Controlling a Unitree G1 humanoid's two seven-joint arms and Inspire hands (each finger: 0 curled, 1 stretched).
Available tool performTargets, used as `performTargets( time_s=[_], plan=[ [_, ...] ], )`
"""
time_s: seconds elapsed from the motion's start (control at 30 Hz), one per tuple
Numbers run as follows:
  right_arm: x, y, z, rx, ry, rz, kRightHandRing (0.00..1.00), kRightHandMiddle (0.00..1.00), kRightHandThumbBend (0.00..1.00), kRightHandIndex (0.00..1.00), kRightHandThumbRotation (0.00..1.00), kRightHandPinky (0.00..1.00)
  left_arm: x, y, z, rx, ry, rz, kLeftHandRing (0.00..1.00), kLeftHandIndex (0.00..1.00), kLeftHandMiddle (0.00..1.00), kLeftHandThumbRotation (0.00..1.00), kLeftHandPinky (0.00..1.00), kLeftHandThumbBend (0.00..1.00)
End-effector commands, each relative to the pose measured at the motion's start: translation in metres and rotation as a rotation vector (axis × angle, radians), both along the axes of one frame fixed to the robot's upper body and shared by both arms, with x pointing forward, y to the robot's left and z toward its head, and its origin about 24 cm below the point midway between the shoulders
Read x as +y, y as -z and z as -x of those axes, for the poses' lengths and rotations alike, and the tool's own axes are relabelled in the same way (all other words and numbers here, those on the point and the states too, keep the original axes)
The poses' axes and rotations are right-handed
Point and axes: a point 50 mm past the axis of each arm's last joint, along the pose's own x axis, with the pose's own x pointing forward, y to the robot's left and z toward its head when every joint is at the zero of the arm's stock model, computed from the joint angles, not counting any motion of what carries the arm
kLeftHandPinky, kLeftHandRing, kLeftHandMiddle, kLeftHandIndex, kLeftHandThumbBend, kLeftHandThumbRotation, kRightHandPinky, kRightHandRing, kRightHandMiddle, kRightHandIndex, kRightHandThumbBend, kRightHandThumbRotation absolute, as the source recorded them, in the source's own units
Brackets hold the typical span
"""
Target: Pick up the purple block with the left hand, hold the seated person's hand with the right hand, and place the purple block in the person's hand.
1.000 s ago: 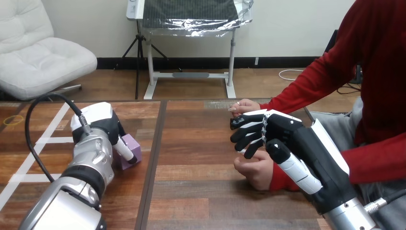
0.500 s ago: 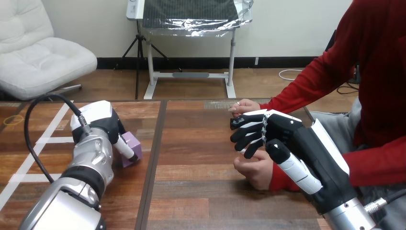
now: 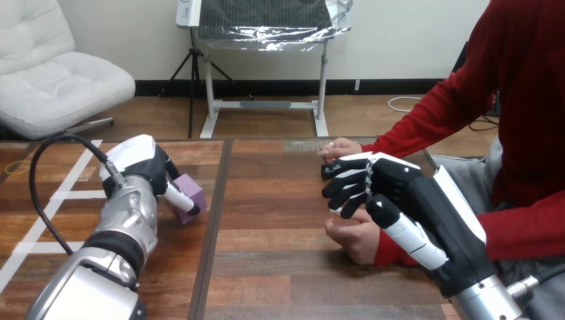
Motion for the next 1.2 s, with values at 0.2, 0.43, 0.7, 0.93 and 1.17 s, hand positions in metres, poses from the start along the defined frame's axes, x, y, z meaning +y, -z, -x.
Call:
performTargets(
  time_s=[0.2, 0.43, 0.7, 0.93, 1.17],
  plan=[
    [0.002, -0.013, -0.010, -0.096, 0.026, -0.017, 0.54, 0.59, 0.79, 0.64, 0.85, 0.46, -0.003, -0.026, -0.012, -0.183, -0.006, 0.131, 0.34, 0.46, 0.41, 0.00, 0.25, 0.72],
    [0.000, -0.012, -0.014, -0.105, 0.047, 0.001, 0.55, 0.59, 0.76, 0.65, 0.83, 0.48, -0.001, -0.029, -0.011, -0.245, -0.025, 0.205, 0.35, 0.47, 0.42, 0.00, 0.27, 0.71],
    [-0.004, -0.011, -0.021, -0.114, 0.076, 0.028, 0.58, 0.61, 0.79, 0.66, 0.80, 0.52, 0.001, -0.033, -0.008, -0.337, -0.060, 0.346, 0.36, 0.46, 0.43, 0.00, 0.29, 0.71],
    [-0.010, -0.012, -0.030, -0.129, 0.098, 0.050, 0.61, 0.64, 0.80, 0.66, 0.74, 0.55, 0.004, -0.036, -0.002, -0.415, -0.084, 0.444, 0.35, 0.45, 0.41, 0.00, 0.27, 0.72],
    [-0.020, -0.017, -0.040, -0.166, 0.136, 0.144, 0.64, 0.67, 0.79, 0.67, 0.73, 0.58, 0.008, -0.038, 0.006, -0.476, -0.102, 0.513, 0.35, 0.45, 0.41, 0.00, 0.27, 0.72]
  ],
)
